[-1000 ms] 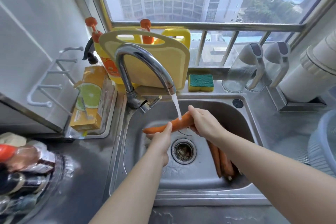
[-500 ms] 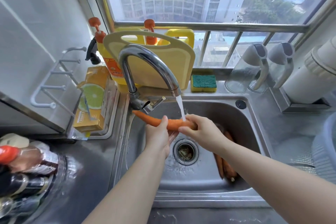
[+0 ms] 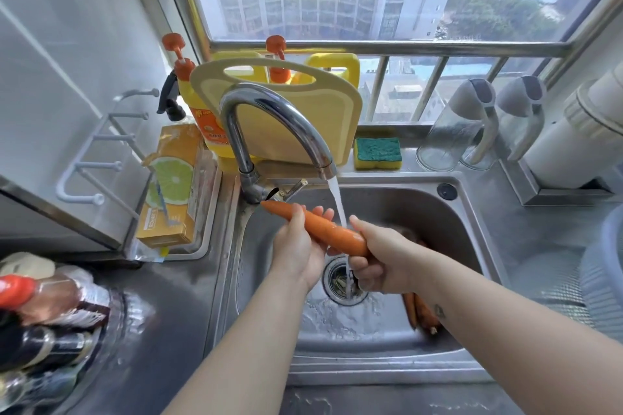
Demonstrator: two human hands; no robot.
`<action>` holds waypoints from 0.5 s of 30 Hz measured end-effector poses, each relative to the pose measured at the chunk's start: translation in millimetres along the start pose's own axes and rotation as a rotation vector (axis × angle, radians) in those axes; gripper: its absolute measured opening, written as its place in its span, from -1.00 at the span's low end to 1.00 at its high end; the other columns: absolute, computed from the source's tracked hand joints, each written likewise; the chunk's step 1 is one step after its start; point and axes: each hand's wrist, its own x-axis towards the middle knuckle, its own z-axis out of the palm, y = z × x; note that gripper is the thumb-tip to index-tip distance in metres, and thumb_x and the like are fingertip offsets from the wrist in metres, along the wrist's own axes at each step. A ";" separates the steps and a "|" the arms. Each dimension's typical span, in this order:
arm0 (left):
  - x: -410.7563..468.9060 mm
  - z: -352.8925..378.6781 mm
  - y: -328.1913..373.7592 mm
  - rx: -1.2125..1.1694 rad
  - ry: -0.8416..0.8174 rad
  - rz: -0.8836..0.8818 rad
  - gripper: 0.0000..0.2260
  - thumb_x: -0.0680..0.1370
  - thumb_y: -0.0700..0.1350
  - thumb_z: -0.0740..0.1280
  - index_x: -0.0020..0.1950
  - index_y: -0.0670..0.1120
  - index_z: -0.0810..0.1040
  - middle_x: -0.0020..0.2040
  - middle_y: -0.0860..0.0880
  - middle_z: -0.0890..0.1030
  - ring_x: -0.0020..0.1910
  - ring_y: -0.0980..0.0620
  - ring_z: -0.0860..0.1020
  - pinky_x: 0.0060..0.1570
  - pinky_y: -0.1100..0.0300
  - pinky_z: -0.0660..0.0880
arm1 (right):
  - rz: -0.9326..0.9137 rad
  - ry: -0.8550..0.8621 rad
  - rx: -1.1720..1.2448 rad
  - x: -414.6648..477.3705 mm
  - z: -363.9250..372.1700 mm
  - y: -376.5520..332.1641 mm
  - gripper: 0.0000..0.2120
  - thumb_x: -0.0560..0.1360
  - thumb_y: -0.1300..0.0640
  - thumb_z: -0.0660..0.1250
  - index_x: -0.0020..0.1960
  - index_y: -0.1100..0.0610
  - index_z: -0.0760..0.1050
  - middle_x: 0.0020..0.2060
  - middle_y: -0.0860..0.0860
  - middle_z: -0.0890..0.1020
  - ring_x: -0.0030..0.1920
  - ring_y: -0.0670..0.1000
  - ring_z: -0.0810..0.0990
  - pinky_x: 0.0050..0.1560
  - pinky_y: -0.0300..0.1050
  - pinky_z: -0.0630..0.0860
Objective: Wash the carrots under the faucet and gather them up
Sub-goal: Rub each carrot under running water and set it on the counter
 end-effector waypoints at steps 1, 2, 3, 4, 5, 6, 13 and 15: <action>0.7 1.4 2.1 -0.035 0.001 -0.014 -0.71 0.65 -0.05 0.10 0.31 -0.17 0.34 -0.07 -0.10 0.52 -0.11 -0.02 0.57 -0.06 -0.01 0.48 | 0.018 -0.024 0.039 -1.8 1.6 -1.8 -0.52 0.55 -0.28 0.07 -0.19 0.11 0.45 -0.59 -0.01 0.34 -0.65 -0.10 0.15 -0.51 -0.27 0.14; 1.0 2.6 4.0 -0.063 0.001 -0.023 -0.70 0.65 -0.04 0.10 0.32 -0.17 0.34 -0.07 -0.09 0.51 -0.11 -0.02 0.56 -0.08 -0.01 0.48 | 0.023 -0.031 0.055 -2.4 2.7 -3.3 -0.54 0.53 -0.29 0.11 -0.23 0.09 0.40 -0.60 -0.03 0.33 -0.65 -0.11 0.16 -0.49 -0.27 0.12; 0.8 3.5 5.4 -0.085 0.001 -0.022 -0.70 0.65 -0.04 0.09 0.32 -0.17 0.34 -0.07 -0.09 0.51 -0.11 -0.02 0.56 -0.10 0.00 0.48 | 0.019 -0.023 0.052 -1.9 3.7 -4.4 -0.56 0.52 -0.29 0.14 -0.25 0.08 0.36 -0.60 -0.04 0.32 -0.64 -0.11 0.16 -0.47 -0.28 0.12; 0.8 4.1 6.3 -0.096 -0.002 -0.017 -0.70 0.66 -0.06 0.10 0.33 -0.17 0.33 -0.06 -0.09 0.50 -0.08 -0.02 0.55 -0.07 0.01 0.48 | 0.003 -0.003 0.043 -1.2 4.5 -5.4 -0.57 0.51 -0.28 0.16 -0.26 0.07 0.35 -0.60 -0.04 0.31 -0.63 -0.12 0.16 -0.46 -0.27 0.12; 0.8 4.7 6.8 -0.098 -0.007 -0.010 -0.71 0.65 -0.07 0.10 0.32 -0.17 0.33 -0.06 -0.09 0.51 -0.04 -0.04 0.55 0.00 0.01 0.47 | -0.030 0.029 0.043 1.0 5.1 -5.6 -0.59 0.51 -0.26 0.19 -0.26 0.07 0.36 -0.59 -0.05 0.29 -0.62 -0.12 0.16 -0.45 -0.27 0.12; 0.9 5.0 6.9 -0.094 -0.012 -0.003 -0.74 0.65 -0.09 0.10 0.30 -0.17 0.33 -0.05 -0.10 0.51 0.01 -0.06 0.54 0.07 0.01 0.44 | -0.080 0.063 0.050 2.8 5.7 -5.7 -0.61 0.51 -0.23 0.21 -0.25 0.08 0.37 -0.57 -0.05 0.29 -0.61 -0.12 0.16 -0.43 -0.26 0.13; 1.4 8.7 0.4 -0.043 -0.016 0.030 -0.89 0.64 -0.14 0.14 0.00 -0.16 0.39 -0.08 -0.11 0.52 -0.09 -0.03 0.55 0.11 0.00 0.45 | -0.708 0.406 -0.417 1.4 4.1 0.6 -0.73 0.45 -0.06 0.40 0.00 0.13 0.61 -0.34 -0.01 0.61 -0.46 -0.11 0.48 -0.40 -0.24 0.46; 2.1 8.7 -4.0 -0.024 -0.020 0.043 -0.89 0.64 -0.15 0.15 0.07 -0.18 0.39 -0.08 -0.11 0.52 -0.10 -0.04 0.55 0.11 -0.04 0.49 | -0.778 0.428 -0.519 -0.2 0.1 1.3 -0.74 0.44 -0.06 0.42 0.01 0.09 0.63 -0.25 -0.04 0.65 -0.39 -0.15 0.54 -0.32 -0.27 0.52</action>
